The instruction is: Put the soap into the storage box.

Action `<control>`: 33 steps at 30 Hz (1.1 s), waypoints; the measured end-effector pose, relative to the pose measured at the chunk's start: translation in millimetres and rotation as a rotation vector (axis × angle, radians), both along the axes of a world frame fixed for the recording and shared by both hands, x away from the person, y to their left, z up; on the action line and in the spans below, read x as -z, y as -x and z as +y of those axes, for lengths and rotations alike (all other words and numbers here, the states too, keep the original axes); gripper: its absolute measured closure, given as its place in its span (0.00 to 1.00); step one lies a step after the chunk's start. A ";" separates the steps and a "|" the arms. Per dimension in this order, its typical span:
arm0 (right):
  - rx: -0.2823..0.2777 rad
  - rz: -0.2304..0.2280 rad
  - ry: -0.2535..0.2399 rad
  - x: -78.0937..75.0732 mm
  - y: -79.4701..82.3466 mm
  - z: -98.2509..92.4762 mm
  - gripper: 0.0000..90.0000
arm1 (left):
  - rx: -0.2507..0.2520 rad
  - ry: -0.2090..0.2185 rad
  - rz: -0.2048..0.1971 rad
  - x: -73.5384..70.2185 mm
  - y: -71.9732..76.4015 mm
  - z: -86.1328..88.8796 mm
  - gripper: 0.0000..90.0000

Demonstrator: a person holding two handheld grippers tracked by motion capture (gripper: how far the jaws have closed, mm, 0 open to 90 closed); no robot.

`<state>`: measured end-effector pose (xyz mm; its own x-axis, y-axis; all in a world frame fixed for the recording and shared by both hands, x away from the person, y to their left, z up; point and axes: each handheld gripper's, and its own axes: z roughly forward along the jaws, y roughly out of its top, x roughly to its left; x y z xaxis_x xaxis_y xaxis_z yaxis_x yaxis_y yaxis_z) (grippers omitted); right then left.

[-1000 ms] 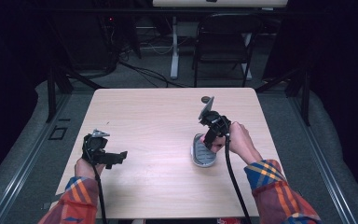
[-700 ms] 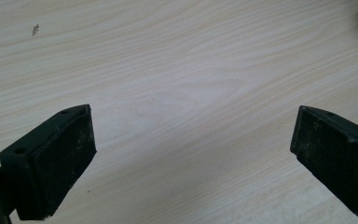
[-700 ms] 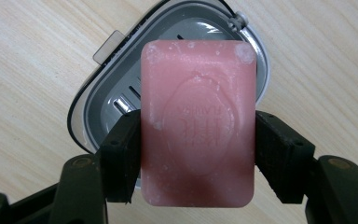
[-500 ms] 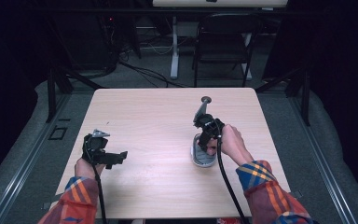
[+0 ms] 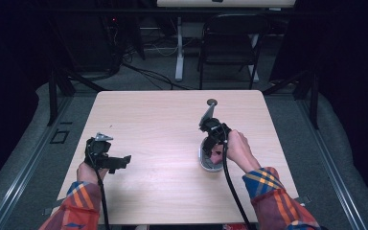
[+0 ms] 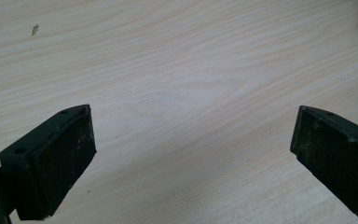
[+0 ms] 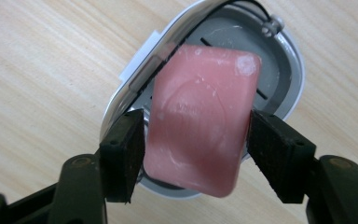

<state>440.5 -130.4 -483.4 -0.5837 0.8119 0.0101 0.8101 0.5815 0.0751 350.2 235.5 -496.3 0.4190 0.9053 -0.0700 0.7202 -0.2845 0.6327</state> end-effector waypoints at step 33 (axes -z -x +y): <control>-0.129 -0.156 -0.165 -41.4 43.2 -38.3 0.26 | 0.002 0.002 -0.002 0.5 -0.2 -0.2 0.00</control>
